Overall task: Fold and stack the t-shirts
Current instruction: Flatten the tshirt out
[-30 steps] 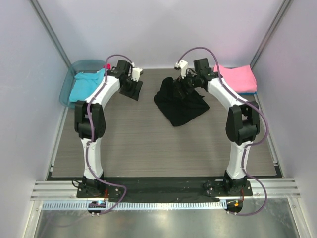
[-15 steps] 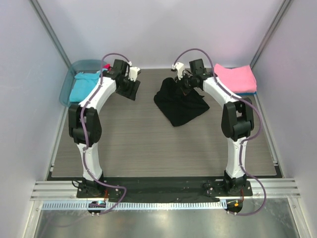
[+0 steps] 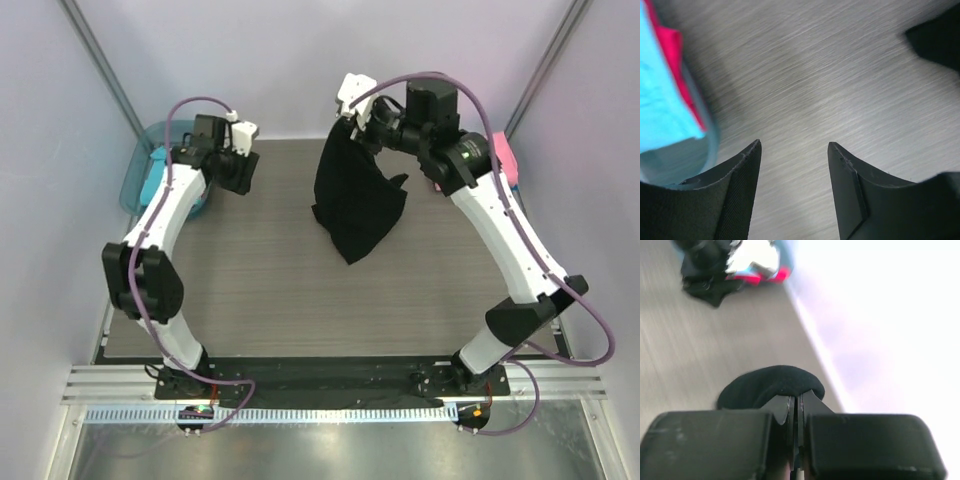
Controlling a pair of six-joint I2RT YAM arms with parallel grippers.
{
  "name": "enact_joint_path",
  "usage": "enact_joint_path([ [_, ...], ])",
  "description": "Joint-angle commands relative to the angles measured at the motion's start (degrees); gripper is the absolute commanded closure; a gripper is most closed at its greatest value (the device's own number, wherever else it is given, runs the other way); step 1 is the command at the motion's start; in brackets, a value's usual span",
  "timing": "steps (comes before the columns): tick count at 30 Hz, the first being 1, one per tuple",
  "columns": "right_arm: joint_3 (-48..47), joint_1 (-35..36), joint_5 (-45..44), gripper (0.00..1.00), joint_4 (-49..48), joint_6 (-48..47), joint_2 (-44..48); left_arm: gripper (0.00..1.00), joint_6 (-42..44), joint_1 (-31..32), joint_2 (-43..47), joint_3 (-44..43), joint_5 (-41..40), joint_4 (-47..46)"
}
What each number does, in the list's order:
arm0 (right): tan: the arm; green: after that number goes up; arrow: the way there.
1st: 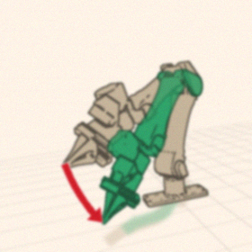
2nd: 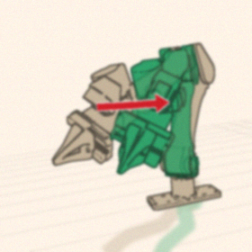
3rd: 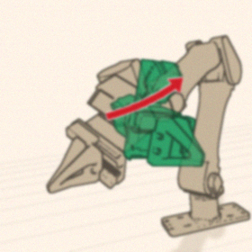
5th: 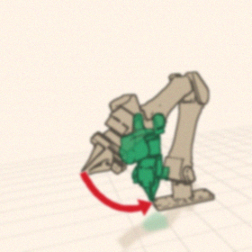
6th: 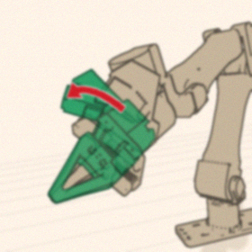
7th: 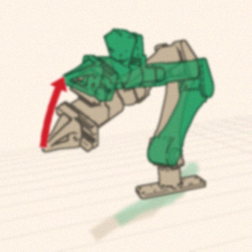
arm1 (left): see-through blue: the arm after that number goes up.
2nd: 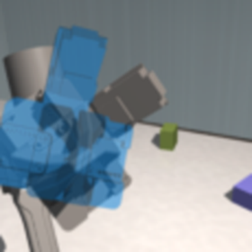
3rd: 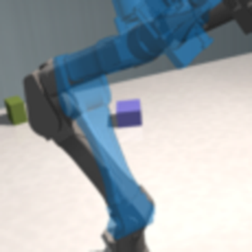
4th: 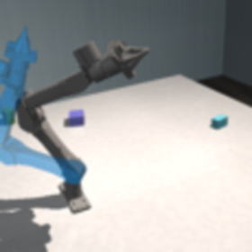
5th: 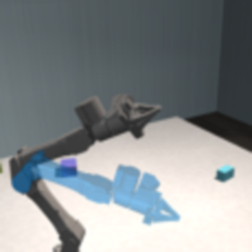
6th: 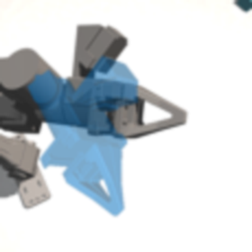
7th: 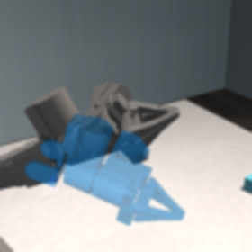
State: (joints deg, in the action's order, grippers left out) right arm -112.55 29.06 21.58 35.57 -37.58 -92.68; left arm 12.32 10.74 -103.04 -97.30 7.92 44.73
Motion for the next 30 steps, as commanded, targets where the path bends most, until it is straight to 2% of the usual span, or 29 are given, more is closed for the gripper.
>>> enact_joint_path([
  [1,-8.27,2.83,-7.07,0.99,-1.56,-5.02,2.24,0.42,3.15,-0.37,10.39,2.45,-1.33,-4.30],
  [7,-23.56,5.92,-15.15,0.99,-2.87,-9.52,-1.79,0.41,3.50,-0.37,18.82,3.43,-1.51,-4.65],
  [9,-25.43,6.62,-16.74,0.99,-5.76,-12.07,-2.50,0.42,3.42,-0.37,21.29,3.52,-0.19,-4.48],
  [12,-23.95,6.80,-19.82,0.99,-12.07,-16.36,-3.12,0.41,2.98,-0.37,25.34,4.22,4.20,-3.43],
  [15,-18.34,6.54,-24.82,0.99,-17.96,-22.60,-4.34,0.42,2.98,0.42,29.03,5.71,7.01,-2.90],
  [17,-12.01,5.93,-28.06,0.99,-21.14,-23.59,-5.92,0.43,3.76,1.99,30.88,7.82,9.64,-2.11],
  [23,-5.40,-0.40,-32.56,0.99,-25.81,-21.04,-15.49,0.43,6.49,10.70,27.38,13.96,10.36,1.85],
  [27,-5.84,-4.79,-34.77,0.99,-26.43,-18.67,-23.57,0.40,5.62,14.04,20.46,17.05,7.99,-1.30],
  [30,-6.45,-7.43,-33.81,0.99,-26.34,-16.83,-25.70,0.39,4.39,16.05,16.22,16.18,6.50,-2.89],
])
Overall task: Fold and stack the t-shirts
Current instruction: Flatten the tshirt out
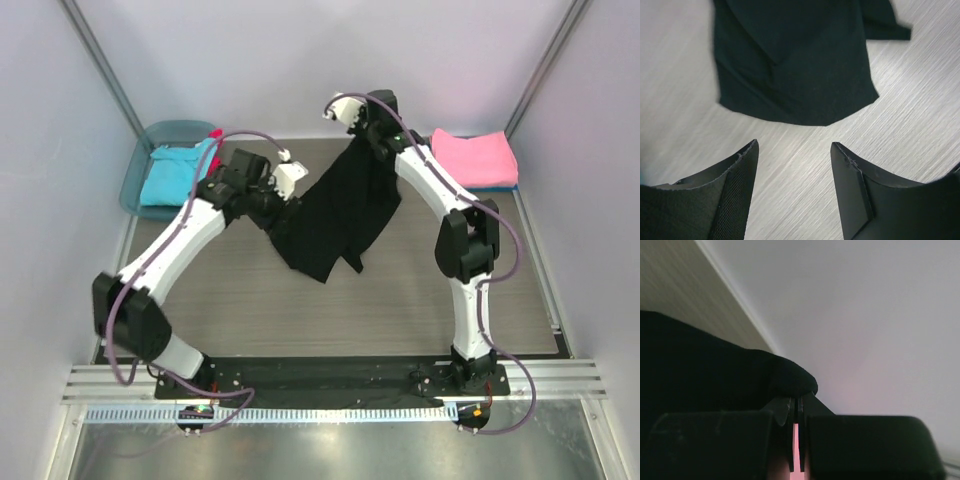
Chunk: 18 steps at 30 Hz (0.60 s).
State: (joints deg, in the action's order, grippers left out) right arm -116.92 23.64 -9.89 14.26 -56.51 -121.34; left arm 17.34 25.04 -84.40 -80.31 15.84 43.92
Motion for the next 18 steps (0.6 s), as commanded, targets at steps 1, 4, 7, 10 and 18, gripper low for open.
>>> enact_joint_path([
  [1,-2.08,-2.63,-1.37,0.99,-4.95,2.63,2.52,0.39,-1.60,2.29,-5.22,-1.42,-1.16,-2.35],
  [4,-1.47,-4.83,0.83,0.99,-5.03,5.26,2.07,0.38,-1.44,5.88,-9.19,-2.13,-2.73,-2.79],
  [7,0.28,-6.32,1.01,0.99,-5.03,7.11,1.98,0.37,-0.73,8.45,-14.11,-2.13,-5.37,-3.93],
  [10,2.83,-7.03,1.36,0.99,-5.03,8.78,3.38,0.37,-0.21,8.71,-18.77,-3.01,-7.13,-4.54],
  [18,6.79,-7.29,2.42,0.99,-5.21,11.16,6.64,0.45,1.20,8.80,-28.44,-5.38,-14.08,-5.87],
])
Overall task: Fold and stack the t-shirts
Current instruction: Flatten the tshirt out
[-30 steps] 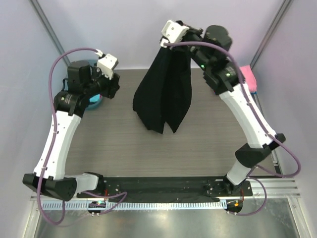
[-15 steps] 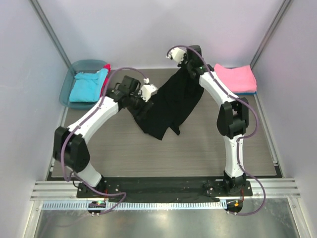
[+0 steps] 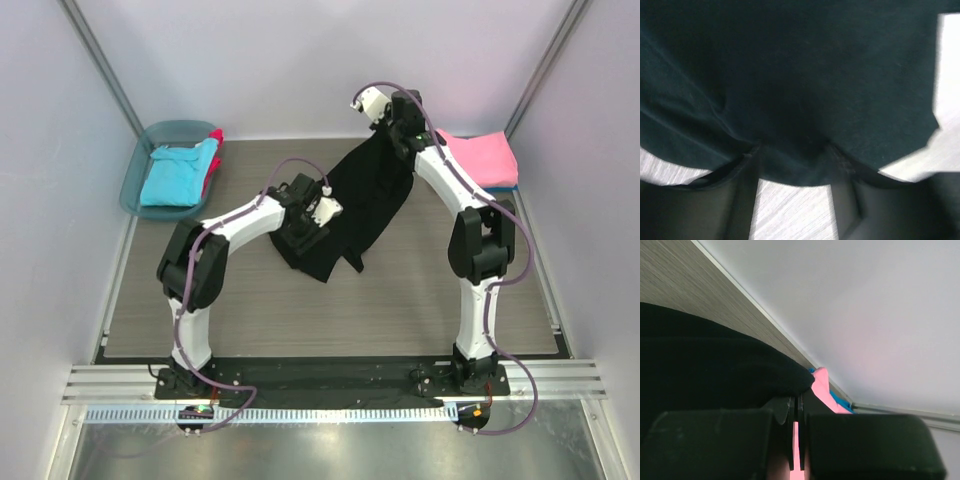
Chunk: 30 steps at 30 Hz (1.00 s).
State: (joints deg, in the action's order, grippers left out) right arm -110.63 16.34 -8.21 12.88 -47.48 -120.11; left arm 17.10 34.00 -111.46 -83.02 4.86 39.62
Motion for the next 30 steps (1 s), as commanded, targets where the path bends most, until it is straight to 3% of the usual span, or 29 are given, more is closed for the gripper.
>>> enact_joint_path([
  [1,0.85,0.01,0.74,0.99,-3.74,2.39,5.68,0.52,1.27,-0.16,-1.83,-2.76,-2.67,-1.21],
  [2,1.03,0.01,0.65,0.99,-3.74,2.83,5.86,0.60,1.35,-0.16,-2.27,-3.19,-1.88,-0.16],
  [3,1.29,0.01,0.56,0.99,-3.83,3.01,6.03,0.80,1.18,-0.25,-2.36,-3.46,-1.09,0.28],
  [6,1.99,0.01,0.47,0.99,-3.83,3.71,6.82,1.00,0.56,-0.25,0.27,-3.20,0.32,0.55],
  [10,3.57,0.01,0.12,0.99,-3.48,4.42,9.71,1.00,2.40,-0.77,8.52,-3.90,-2.22,0.99],
  [18,16.93,0.10,5.92,0.99,-0.51,8.10,30.17,1.00,9.69,-5.70,36.10,-1.17,-10.66,-7.79],
  [25,21.15,0.27,10.84,0.99,11.63,18.12,39.51,1.00,10.23,-5.87,42.81,-8.29,-10.76,-6.75],
  [30,22.04,0.19,15.84,0.99,15.58,21.99,41.63,1.00,11.37,-6.22,41.85,-16.18,-11.01,-7.01],
])
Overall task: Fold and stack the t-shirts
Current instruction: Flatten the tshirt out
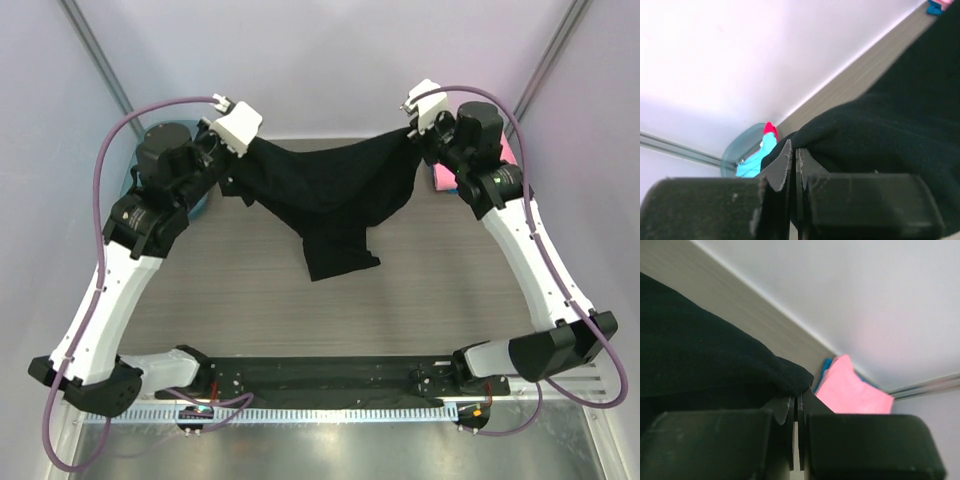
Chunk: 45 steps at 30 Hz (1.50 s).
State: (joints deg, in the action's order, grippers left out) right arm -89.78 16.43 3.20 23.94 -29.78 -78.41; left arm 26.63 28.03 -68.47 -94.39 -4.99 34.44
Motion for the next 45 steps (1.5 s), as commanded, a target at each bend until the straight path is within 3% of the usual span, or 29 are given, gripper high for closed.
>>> enact_joint_path([
  [1,0.66,0.18,6.71,0.99,5.14,4.20,0.01,1.00,2.19,-0.35,-1.40,-6.06,-1.33,-1.92],
  [7,-2.94,0.27,11.21,0.99,7.08,5.26,1.77,1.00,3.34,-0.26,-1.23,-10.02,-0.72,-2.10],
  [10,-4.26,0.27,11.04,0.99,10.06,3.42,3.70,1.00,3.25,-0.26,0.43,-9.59,2.00,2.46],
  [16,-3.04,0.19,10.33,0.99,18.94,0.17,11.33,1.00,-3.50,-1.49,8.51,1.83,11.49,14.50],
  [22,-1.46,0.27,8.32,0.99,20.79,-2.83,16.19,1.00,-9.49,-1.93,13.44,11.15,15.28,17.69],
  [30,4.43,0.10,7.60,0.99,13.77,-3.79,1.37,1.00,-13.70,-2.10,4.58,20.81,15.80,14.79],
  [35,3.13,-2.53,11.55,0.99,8.51,-3.62,-13.15,1.00,-18.36,-5.43,-4.46,29.17,16.87,2.50],
  [38,-3.72,-4.56,13.14,0.99,6.91,-3.71,-24.30,1.00,-18.64,-8.24,-15.09,26.11,14.49,-4.81],
  [43,-18.40,-6.40,15.34,0.99,6.91,-3.44,-39.41,0.99,-22.06,-13.43,-34.34,8.72,12.29,-6.66],
  [45,-21.74,-6.67,15.69,0.95,6.91,-3.09,-42.95,0.86,-22.76,-14.84,-38.39,2.76,11.15,-6.75],
])
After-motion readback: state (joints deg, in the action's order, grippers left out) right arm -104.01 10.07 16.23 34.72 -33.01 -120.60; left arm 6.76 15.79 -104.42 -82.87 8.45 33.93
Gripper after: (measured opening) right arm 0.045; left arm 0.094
